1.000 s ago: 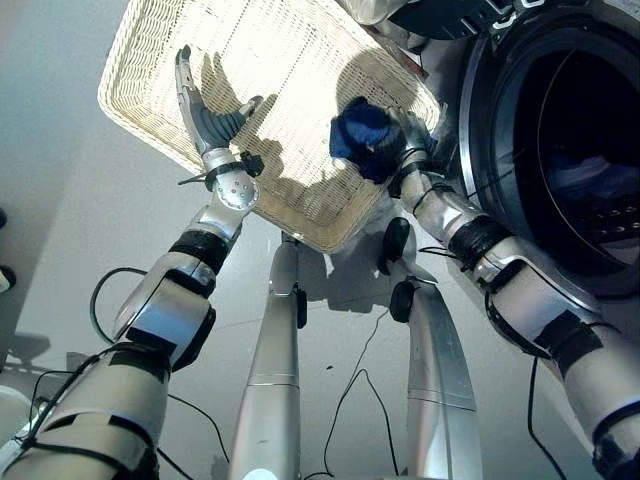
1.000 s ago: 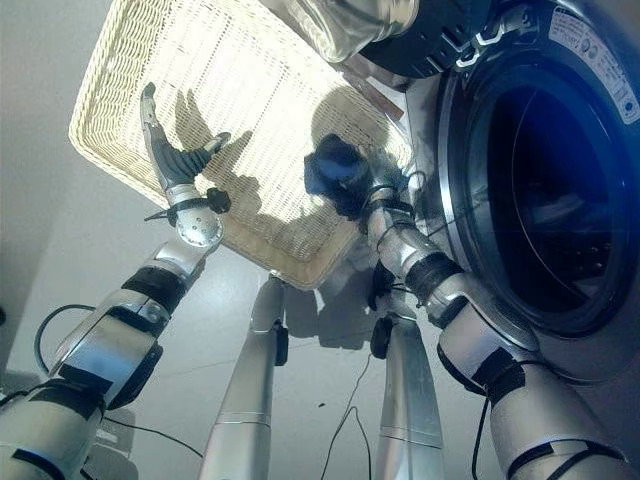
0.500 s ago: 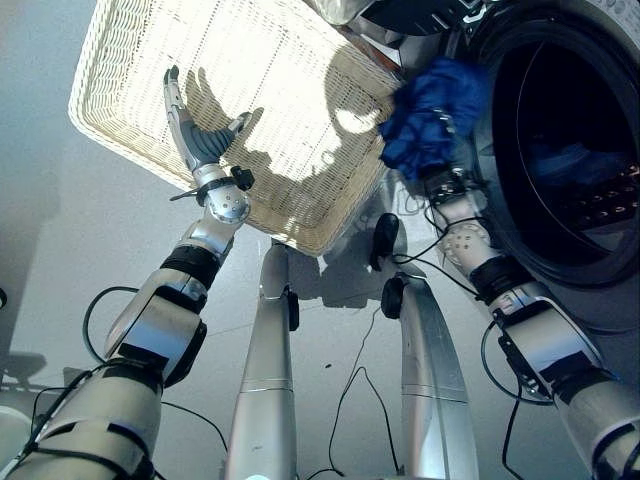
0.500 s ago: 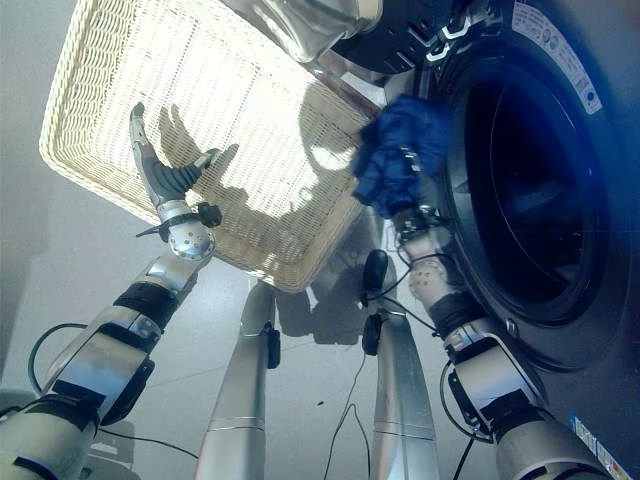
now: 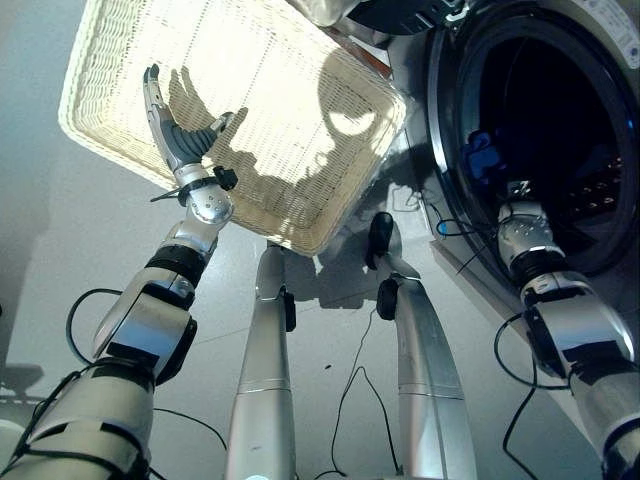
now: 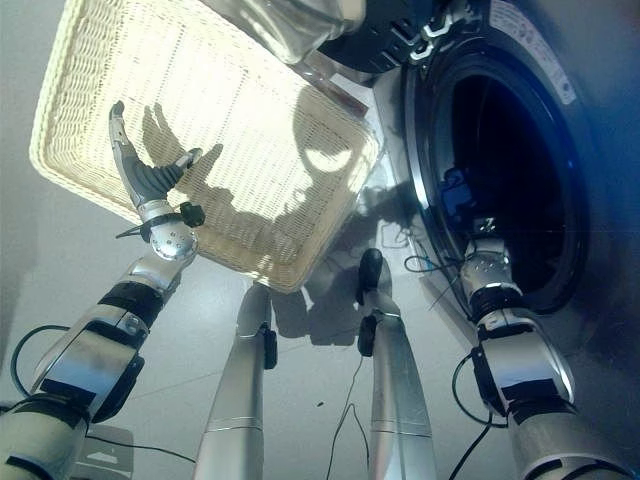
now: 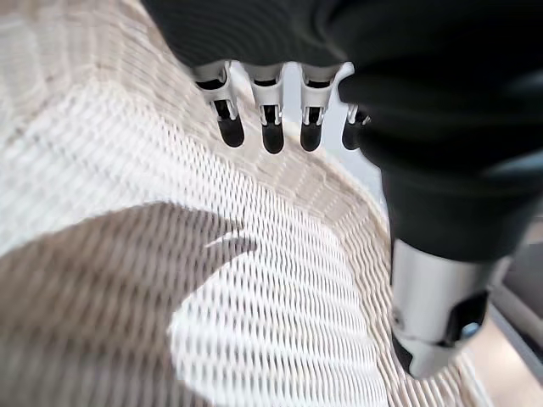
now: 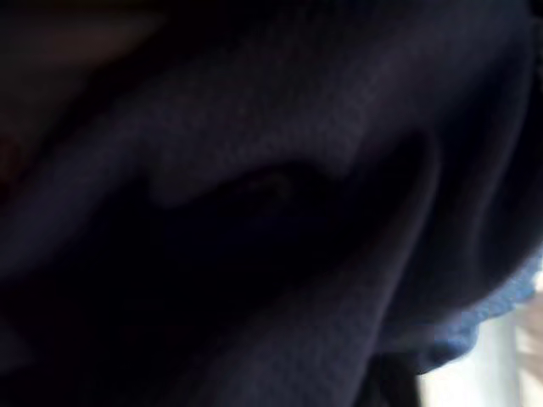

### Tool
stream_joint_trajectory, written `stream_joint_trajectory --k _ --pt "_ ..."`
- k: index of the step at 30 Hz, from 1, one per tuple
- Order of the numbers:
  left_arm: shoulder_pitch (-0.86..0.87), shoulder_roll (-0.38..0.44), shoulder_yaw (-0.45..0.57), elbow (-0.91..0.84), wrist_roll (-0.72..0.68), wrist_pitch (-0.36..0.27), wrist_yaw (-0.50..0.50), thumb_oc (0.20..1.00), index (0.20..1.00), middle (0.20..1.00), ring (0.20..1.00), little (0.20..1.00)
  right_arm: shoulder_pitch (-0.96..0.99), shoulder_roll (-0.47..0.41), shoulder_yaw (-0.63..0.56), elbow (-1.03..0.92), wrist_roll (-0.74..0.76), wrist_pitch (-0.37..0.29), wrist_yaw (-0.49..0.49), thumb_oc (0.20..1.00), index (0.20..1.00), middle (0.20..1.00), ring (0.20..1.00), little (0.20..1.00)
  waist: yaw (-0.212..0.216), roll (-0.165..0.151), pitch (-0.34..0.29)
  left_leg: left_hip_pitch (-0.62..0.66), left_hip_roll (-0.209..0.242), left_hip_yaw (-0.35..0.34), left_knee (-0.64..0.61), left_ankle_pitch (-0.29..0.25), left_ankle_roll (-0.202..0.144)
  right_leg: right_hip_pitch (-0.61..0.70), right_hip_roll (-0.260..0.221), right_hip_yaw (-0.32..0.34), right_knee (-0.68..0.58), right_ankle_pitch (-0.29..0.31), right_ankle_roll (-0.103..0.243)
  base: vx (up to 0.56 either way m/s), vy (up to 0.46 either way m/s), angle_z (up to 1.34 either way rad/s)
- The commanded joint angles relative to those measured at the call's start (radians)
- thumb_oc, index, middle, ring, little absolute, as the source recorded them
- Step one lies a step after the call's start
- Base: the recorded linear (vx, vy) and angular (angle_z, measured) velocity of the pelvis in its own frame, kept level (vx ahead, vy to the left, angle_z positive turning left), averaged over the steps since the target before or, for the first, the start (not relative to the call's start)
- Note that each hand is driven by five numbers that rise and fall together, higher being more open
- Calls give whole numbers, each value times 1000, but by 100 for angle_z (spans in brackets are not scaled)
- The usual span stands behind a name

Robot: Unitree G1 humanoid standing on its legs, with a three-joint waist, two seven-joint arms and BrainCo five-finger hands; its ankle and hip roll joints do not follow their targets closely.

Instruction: Put the clothes into the washing machine.

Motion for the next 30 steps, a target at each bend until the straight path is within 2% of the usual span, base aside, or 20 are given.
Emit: stream_joint_trajectory --k 1,3,4,5,6,10,12,15,17,18,20,22,24,26,30 --pt "46 51 23 -10 12 -34 37 1000 1000 1000 1000 1000 -7 -264 -47 -56 -157 -341 -199 200 200 200 200 200 -39 -10 -15 -9 -58 54 155 -177 42 101 56 -22 -271 200 116 0 0 0" --pt "50 69 27 -18 1 -28 27 1000 1000 1000 1000 1000 -15 -287 -48 -93 -240 -382 -277 200 200 200 200 200 -45 -16 -15 -5 -56 52 153 -179 43 106 59 -21 -274 202 117 -14 -4 -2" --pt "47 89 33 -15 -18 -25 10 1000 1000 1000 1000 1000 -14 -319 -56 -115 -323 -389 -336 460 460 460 460 460 -53 -24 -15 4 -52 53 147 -179 44 116 63 -19 -282 203 117 -31 -1 -4" --pt "39 100 33 -9 -34 -22 -6 1000 1000 1000 1000 1000 -14 -337 -58 -113 -367 -380 -339 903 903 903 903 903 -56 -29 -15 8 -51 55 144 -180 45 122 64 -18 -285 203 117 -29 8 -5" --pt "31 107 33 -4 -45 -22 -20 1000 1000 1000 1000 1000 -15 -346 -54 -114 -386 -368 -330 1000 1000 1000 1000 1000 -57 -32 -15 11 -52 54 145 -180 46 124 64 -18 -286 203 117 -18 11 -4" --pt "-12 108 24 32 -61 -27 -79 1000 1000 1000 1000 1000 -51 -350 -12 -37 -394 -271 -221 1000 1000 1000 1000 1000 -49 -32 -15 17 -58 48 147 -179 50 128 57 -20 -283 197 113 0 0 0" --pt "-27 99 14 38 -59 -30 -86 1000 1000 1000 1000 1000 -72 -346 9 3 -400 -236 -197 1000 1000 1000 1000 1000 -44 -27 -15 10 -64 46 145 -170 54 122 53 -23 -284 202 110 0 0 0" --pt "-50 66 -19 40 -47 -24 -85 1000 1000 1000 1000 1000 -112 -299 79 51 -511 -141 -238 1000 1000 1000 1000 1000 -32 -8 -15 15 -75 43 152 -180 57 124 46 -24 -281 191 108 0 0 0" --pt "-68 50 -33 47 -44 -15 -84 1000 1000 1000 1000 1000 -118 -271 127 81 -732 -17 -323 1000 1000 1000 1000 1000 -28 2 -15 17 -81 46 154 -183 61 122 42 -27 -276 189 110 3 -4 2" --pt "-72 47 -35 47 -46 -11 -82 1000 1000 1000 1000 1000 -122 -264 136 73 -804 10 -362 1000 1000 1000 1000 1000 -29 5 -15 15 -82 47 153 -182 62 120 41 -27 -277 191 111 0 3 5" --pt "-87 36 -48 46 -52 -5 -73 1000 1000 1000 1000 1000 -146 -238 212 63 -1005 118 -452 1000 1000 1000 1000 1000 -25 11 -15 11 -84 50 158 -186 66 115 40 -27 -276 188 110 -4 6 2" --pt "-93 39 -46 49 -58 -7 -80 1000 1000 1000 1000 1000 -149 -224 237 66 -1096 197 -458 1000 1000 1000 1000 1000 -25 15 -15 9 -82 54 158 -186 66 113 39 -27 -273 185 111 0 0 0" --pt "-110 29 -50 53 -59 -9 -79 1000 1000 1000 1000 1000 -156 -201 314 64 -1344 330 -498 1000 1000 1000 1000 1000 -24 20 -15 8 -84 59 155 -183 69 111 40 -28 -274 184 111 -34 18 0" --pt "-117 24 -53 55 -55 -18 -73 1000 1000 1000 1000 1000 -159 -191 377 46 -1488 403 -518 1000 1000 1000 1000 1000 -24 24 -15 3 -82 65 151 -180 71 105 40 -28 -271 180 111 -35 17 0" --pt "-127 19 -55 57 -49 -25 -64 1000 1000 1000 1000 1000 -135 -159 438 14 -1637 460 -555 1000 1000 1000 1000 1000 -27 29 -15 -5 -82 69 149 -181 72 95 43 -26 -267 172 113 -17 6 -1"
